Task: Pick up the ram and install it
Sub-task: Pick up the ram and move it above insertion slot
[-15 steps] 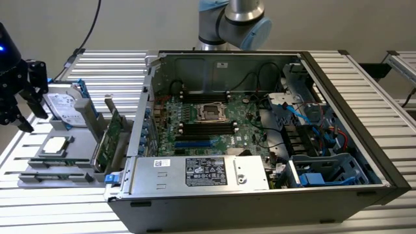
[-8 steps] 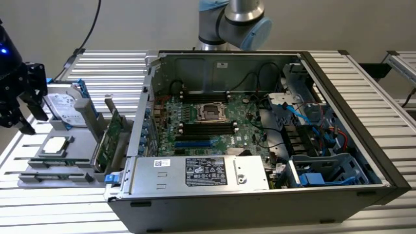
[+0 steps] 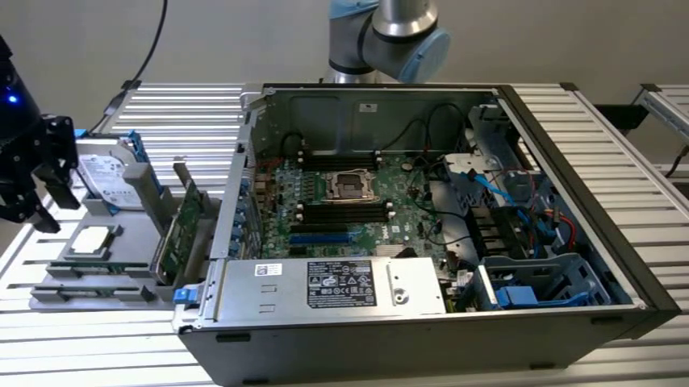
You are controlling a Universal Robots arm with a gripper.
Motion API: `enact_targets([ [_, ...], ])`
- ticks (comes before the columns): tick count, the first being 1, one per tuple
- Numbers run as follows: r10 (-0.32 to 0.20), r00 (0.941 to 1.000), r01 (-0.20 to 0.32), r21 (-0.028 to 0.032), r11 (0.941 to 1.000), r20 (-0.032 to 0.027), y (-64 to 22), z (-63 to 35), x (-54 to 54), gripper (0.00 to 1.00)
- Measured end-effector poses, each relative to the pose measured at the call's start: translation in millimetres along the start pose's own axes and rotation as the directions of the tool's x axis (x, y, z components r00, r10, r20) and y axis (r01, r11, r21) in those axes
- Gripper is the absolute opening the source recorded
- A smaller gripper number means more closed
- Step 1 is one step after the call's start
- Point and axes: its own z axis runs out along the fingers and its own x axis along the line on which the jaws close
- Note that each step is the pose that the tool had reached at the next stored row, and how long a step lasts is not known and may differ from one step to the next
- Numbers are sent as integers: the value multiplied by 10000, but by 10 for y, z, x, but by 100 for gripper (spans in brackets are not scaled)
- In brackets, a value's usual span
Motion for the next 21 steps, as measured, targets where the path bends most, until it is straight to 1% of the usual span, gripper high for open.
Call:
enact_targets([
  [4, -287, 9996, 287, -63, 9996, -17, -7, 55, 28, 42],
  [6, -366, 9993, 366, -68, 9993, -17, -8, 93, 46, 42],
  [14, -433, 9991, 433, -60, 9990, -2, 3, 245, 171, 42],
  [17, -432, 9991, 432, -29, 9991, 20, 4, 303, 189, 42],
  [21, -444, 9990, 444, 2, 9990, 35, 4, 374, 188, 42],
])
